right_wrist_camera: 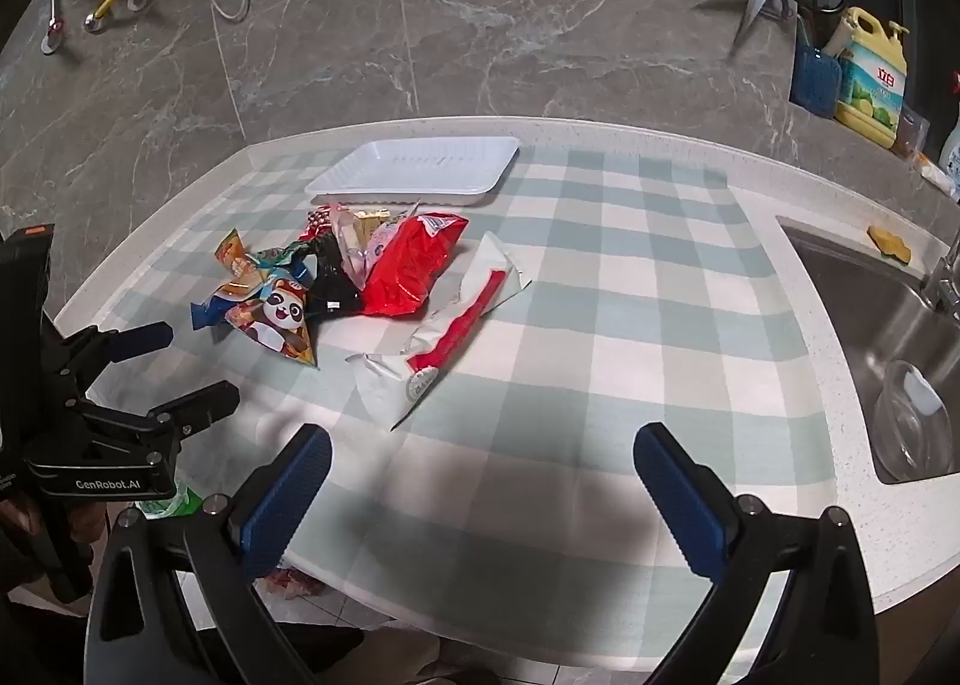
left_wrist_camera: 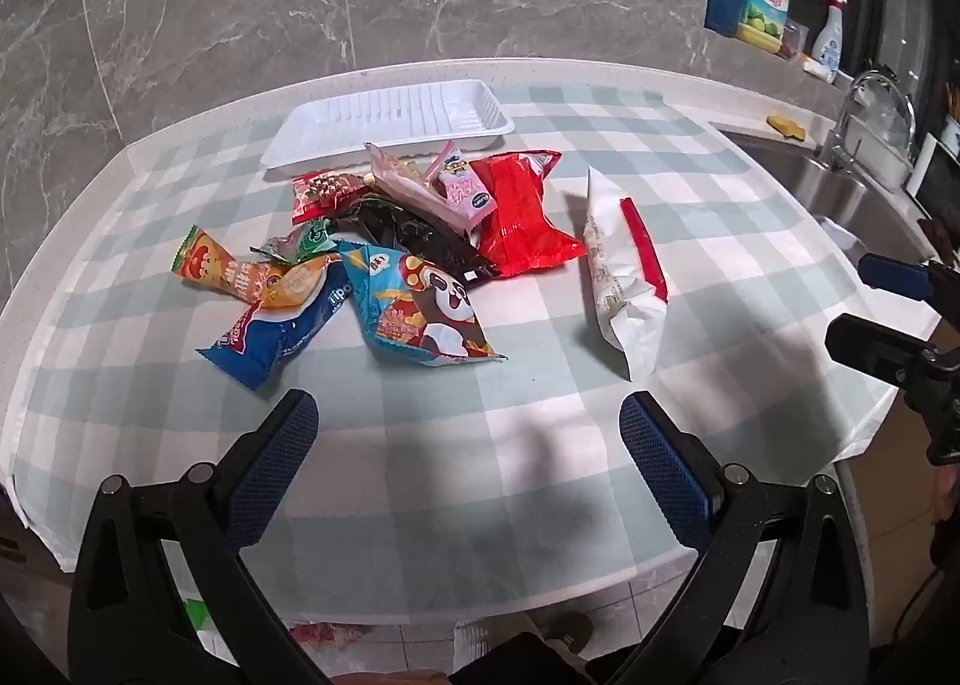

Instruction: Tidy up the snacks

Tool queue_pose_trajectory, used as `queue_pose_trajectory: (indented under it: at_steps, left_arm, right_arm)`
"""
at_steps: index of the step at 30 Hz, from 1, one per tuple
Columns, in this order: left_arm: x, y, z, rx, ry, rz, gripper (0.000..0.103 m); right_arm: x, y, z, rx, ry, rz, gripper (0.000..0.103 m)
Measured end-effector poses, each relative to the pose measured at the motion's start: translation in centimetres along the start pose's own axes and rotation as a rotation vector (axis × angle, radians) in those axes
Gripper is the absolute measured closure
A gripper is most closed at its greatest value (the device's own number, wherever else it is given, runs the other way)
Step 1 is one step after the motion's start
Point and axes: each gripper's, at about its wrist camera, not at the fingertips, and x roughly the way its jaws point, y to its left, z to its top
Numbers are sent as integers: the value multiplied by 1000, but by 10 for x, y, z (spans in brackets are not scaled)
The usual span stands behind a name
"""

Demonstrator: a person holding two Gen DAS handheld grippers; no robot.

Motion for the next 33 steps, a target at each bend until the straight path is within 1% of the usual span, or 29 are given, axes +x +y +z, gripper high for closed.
queue_pose_trajectory:
  at_steps: [5, 6, 10, 24, 25, 33]
  left_arm:
    - [-3, -1, 2, 1, -19, 4, 1]
    - [6, 0, -2, -1, -13, 11, 1]
    - [8, -2, -3, -14, -15, 10, 1]
    - [10, -3, 6, -12, -1, 16, 1]
    - [11, -3, 7, -12, -1, 15, 1]
    - [10, -3, 6, -12, 0, 16, 1]
  right_arm:
    - [3, -3, 2, 2, 7, 4, 0]
    - [4, -3, 3, 0, 7, 4, 0]
    - [6, 0, 3, 3, 8, 1, 0]
    - [10, -5, 6, 5, 8, 5, 0]
    - [12, -10, 0, 7, 6, 11, 0]
    - [12, -12, 1, 6, 7, 15, 0]
